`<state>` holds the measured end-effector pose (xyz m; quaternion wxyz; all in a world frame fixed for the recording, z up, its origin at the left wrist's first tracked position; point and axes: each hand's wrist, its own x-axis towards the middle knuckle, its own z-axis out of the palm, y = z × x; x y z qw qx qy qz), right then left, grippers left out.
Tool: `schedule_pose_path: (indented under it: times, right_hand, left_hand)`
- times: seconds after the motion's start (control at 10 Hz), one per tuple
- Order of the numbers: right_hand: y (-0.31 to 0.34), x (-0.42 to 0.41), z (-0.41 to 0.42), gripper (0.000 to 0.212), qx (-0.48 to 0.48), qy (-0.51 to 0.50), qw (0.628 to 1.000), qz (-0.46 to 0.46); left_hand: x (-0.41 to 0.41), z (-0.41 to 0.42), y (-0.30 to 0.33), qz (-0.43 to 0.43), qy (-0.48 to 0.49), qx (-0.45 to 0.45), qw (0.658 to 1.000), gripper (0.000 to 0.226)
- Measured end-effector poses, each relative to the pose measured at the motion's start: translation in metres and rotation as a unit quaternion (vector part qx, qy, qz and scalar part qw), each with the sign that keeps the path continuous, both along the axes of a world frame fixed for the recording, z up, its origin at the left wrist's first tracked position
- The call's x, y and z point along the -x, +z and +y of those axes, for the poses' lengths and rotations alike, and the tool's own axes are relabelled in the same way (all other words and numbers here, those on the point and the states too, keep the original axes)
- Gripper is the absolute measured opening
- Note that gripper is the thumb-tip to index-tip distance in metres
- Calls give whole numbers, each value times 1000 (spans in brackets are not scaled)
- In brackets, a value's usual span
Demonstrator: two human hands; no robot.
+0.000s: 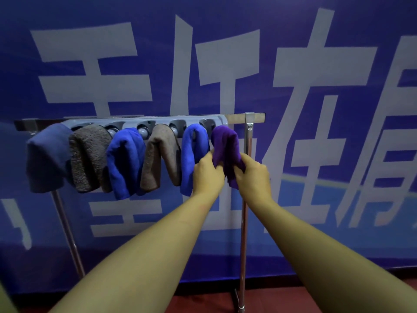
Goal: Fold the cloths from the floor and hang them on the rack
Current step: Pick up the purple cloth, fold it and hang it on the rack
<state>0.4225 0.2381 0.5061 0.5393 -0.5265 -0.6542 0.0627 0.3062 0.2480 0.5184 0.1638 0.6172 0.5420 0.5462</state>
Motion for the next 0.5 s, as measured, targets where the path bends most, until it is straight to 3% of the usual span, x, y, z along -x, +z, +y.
schedule_pose_path:
  times: [0.1, 0.2, 0.3, 0.4, 0.5]
  right_hand:
    - [-4, 1, -3, 20, 14, -13, 999, -26]
    - [-5, 1, -6, 24, 40, -12, 998, -42]
    - [-4, 4, -18, 35, 42, -12, 998, -39]
    - [0, 6, -34, 42, 12, -15, 999, -31]
    - [6, 15, -55, 45, -8, -11, 1000, -15]
  left_hand:
    - [7, -4, -5, -11, -55, 50, 997, 21]
    - [11, -14, -4, -4, -155, 105, 982, 36]
    - [12, -27, -4, 0, -185, 113, 976, 38]
    - [16, -38, -2, 7, -156, 119, 981, 26]
    - [28, -53, 1, 10, -138, 91, 986, 33]
